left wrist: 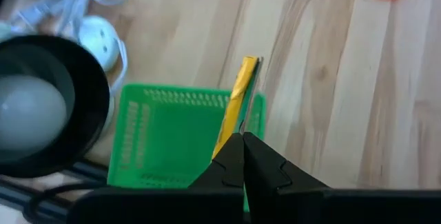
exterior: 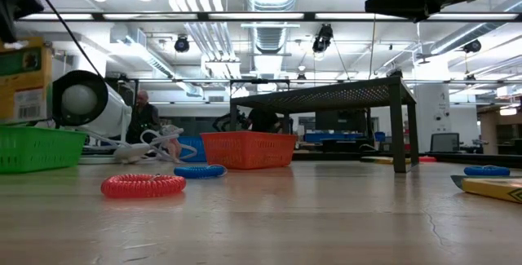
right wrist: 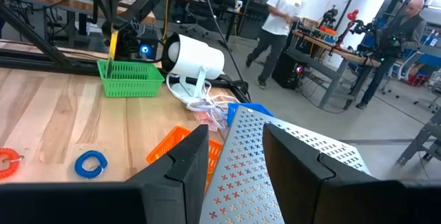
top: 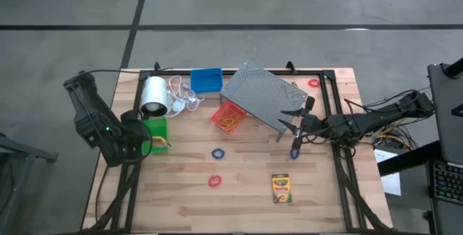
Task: Pick & Place Office Desk Supplies
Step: Put the crayon box into the green bin
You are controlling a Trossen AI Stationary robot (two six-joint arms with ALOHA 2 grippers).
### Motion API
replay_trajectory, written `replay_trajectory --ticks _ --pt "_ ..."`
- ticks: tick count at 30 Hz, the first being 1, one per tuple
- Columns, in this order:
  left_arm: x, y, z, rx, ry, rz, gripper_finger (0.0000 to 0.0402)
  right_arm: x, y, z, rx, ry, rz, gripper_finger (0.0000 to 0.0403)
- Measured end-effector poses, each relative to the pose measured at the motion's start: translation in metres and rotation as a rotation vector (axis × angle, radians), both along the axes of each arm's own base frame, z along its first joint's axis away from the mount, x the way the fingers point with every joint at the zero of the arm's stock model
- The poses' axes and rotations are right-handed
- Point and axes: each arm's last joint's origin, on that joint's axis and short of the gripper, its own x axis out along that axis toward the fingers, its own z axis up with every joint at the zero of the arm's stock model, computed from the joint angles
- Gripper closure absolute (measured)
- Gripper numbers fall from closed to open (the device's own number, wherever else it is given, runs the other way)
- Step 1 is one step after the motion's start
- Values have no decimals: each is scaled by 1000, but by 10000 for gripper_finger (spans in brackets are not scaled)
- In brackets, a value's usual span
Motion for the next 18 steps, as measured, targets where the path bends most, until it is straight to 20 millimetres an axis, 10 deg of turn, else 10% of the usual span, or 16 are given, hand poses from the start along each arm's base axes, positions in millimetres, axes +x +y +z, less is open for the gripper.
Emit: replay_trajectory --ticks 18 --pt "-9 5 -7 -169 93 135 401 0 0 0 0 0 0 266"
